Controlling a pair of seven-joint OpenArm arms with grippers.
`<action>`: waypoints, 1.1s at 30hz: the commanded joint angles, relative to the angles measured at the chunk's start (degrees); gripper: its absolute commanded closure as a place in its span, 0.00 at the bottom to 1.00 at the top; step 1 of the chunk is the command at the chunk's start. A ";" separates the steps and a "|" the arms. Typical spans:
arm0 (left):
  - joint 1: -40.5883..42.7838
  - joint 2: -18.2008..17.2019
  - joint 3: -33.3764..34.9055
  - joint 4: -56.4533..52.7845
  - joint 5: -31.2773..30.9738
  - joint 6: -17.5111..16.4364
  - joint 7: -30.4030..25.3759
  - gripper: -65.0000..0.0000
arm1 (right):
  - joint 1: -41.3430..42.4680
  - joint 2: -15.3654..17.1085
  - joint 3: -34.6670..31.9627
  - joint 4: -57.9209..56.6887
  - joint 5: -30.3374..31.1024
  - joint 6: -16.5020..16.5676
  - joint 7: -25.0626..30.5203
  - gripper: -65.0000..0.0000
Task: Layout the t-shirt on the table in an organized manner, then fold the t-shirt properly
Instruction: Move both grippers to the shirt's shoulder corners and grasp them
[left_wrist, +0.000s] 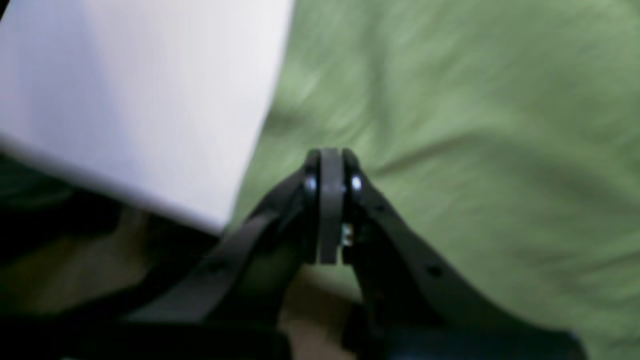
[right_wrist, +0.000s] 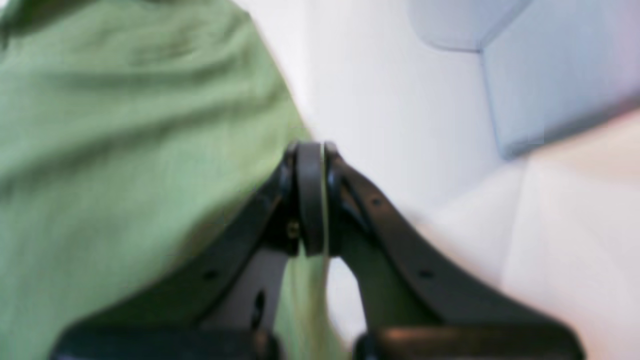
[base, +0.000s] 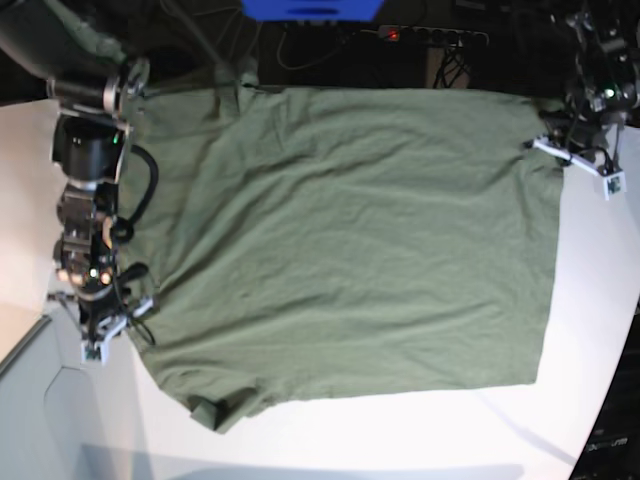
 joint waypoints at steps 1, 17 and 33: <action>0.60 -0.63 -0.63 0.58 -0.34 -0.13 -1.28 1.00 | -0.59 0.12 -0.10 4.44 0.36 1.89 0.15 1.00; 0.68 -0.54 -4.94 -7.50 0.28 -14.37 -4.00 1.00 | -30.57 -8.06 -0.19 38.19 5.90 6.99 -8.82 0.45; -1.16 -0.37 -7.05 -14.18 0.28 -14.54 -4.62 0.49 | -40.68 -7.97 -0.19 44.35 5.90 7.08 -8.64 0.44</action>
